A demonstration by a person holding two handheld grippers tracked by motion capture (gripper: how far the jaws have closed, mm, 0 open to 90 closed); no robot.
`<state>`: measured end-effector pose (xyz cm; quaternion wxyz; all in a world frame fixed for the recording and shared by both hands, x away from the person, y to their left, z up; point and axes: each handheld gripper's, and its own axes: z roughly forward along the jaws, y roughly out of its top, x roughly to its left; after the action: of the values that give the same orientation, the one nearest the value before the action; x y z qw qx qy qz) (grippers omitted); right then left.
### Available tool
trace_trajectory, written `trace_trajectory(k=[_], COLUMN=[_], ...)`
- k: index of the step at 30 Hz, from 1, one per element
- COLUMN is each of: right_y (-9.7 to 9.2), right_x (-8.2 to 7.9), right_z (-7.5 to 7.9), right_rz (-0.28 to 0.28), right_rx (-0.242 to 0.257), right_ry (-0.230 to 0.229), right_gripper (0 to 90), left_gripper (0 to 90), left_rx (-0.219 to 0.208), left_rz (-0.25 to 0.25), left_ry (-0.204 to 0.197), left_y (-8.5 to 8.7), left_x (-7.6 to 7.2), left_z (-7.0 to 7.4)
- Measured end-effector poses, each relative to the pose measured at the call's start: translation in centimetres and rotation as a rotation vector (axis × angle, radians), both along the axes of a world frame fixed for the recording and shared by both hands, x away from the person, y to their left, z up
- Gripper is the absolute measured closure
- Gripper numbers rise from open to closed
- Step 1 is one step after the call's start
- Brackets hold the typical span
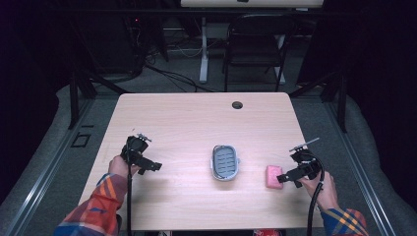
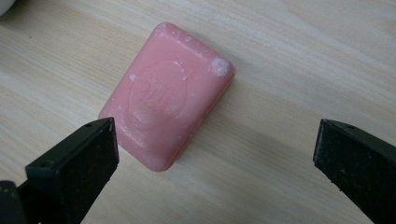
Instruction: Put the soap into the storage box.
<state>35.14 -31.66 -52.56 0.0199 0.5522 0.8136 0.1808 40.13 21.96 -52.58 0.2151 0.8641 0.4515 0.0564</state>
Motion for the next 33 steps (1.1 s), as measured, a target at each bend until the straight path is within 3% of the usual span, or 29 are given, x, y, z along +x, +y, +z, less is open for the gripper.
trace_trajectory(k=[7,15,20,22,23,28,31,32,33], right_y=[0.8,1.8,2.7,3.1,3.2,4.4,4.9,5.2,5.2], right_x=[0.1,0.4,0.5,0.6,0.7,1.0,1.2,1.1,1.3], right_z=[0.1,0.1,0.1,-0.2,-0.1,-0.5,-0.6,-0.9,-0.6], right_rz=[0.005,0.026,0.032,0.02,0.032,0.022,0.044,0.013,0.036], right_rx=[-0.005,-0.019,-0.03,-0.026,-0.043,-0.058,-0.097,-0.077,-0.098], right_ry=[-0.006,0.021,0.018,-0.008,0.02,0.004,0.026,-0.004,0.022], right_gripper=[0.0,0.0,0.0,0.0,0.0,0.0,3.8,6.4,8.1], left_gripper=[0.0,0.0,0.0,0.0,0.0,0.0,0.0,0.0,0.0], left_rx=[0.003,0.006,0.01,0.009,0.011,0.016,0.015,0.016,0.015], left_rz=[-0.003,-0.006,-0.008,-0.008,-0.008,-0.008,-0.01,-0.01,-0.011], left_ry=[0.004,0.008,0.01,0.007,0.008,0.008,0.011,0.011,0.011], left_y=[-0.1,-0.3,-0.3,-0.3,-0.4,-0.4,-0.4,-0.4,-0.4], left_x=[0.1,0.2,0.2,0.2,0.2,0.2,0.2,0.2,0.2], left_z=[0.0,-0.1,-0.1,-0.1,-0.1,-0.2,-0.2,-0.2,-0.2])
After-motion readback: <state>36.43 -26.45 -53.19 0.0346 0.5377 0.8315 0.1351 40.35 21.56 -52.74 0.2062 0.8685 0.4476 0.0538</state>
